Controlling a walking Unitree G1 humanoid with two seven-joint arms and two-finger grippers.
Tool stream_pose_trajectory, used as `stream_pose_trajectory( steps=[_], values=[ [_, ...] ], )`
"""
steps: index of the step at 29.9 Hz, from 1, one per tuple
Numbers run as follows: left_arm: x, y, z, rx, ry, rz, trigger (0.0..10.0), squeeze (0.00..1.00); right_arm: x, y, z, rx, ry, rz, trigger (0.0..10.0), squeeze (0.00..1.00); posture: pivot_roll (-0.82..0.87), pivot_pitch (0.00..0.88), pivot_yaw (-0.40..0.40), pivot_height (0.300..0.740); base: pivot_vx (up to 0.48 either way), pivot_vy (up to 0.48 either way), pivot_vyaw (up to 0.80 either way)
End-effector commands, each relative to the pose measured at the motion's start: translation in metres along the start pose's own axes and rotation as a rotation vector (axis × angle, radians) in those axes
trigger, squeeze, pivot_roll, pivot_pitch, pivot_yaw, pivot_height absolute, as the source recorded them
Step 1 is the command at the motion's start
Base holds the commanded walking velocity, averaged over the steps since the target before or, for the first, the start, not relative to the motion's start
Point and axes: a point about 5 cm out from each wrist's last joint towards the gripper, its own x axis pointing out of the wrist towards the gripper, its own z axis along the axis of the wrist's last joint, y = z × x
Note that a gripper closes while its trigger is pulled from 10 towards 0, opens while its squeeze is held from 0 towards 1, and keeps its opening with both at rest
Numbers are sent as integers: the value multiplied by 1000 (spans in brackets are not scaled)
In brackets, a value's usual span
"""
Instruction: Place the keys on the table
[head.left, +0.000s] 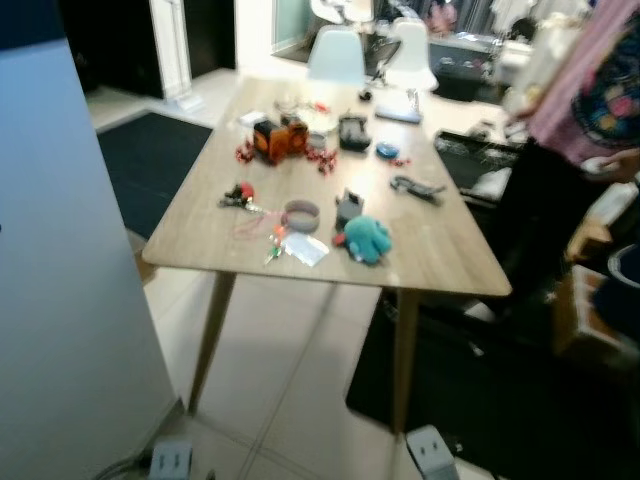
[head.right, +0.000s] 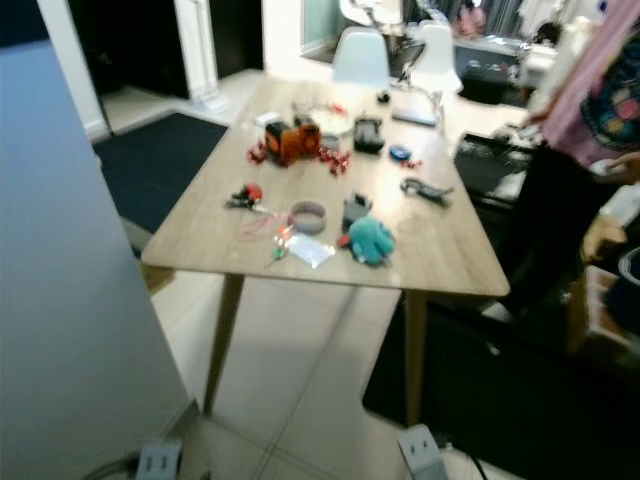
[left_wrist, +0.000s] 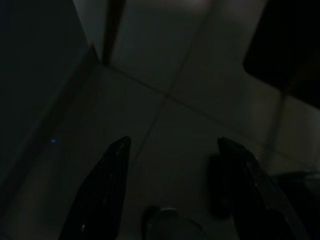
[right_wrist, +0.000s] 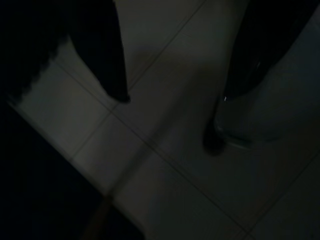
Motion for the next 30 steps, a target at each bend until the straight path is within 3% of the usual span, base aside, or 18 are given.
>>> stream_pose_trajectory(
  steps=[1,26,30],
  values=[
    [-1,1,0,11,-2,-3,10000,0,1,-3,6,5,-15,-9,10000,0,84,50,-94,740,0,0,0],
    [-2,1,0,2,-29,-7,10000,0,2,2,8,-21,-26,26,10000,0,93,68,-97,740,0,0,0],
    [-2,-1,0,-2,-28,-9,10000,0,2,2,10,-33,-30,31,10000,0,89,68,-98,740,0,0,800]
  ],
)
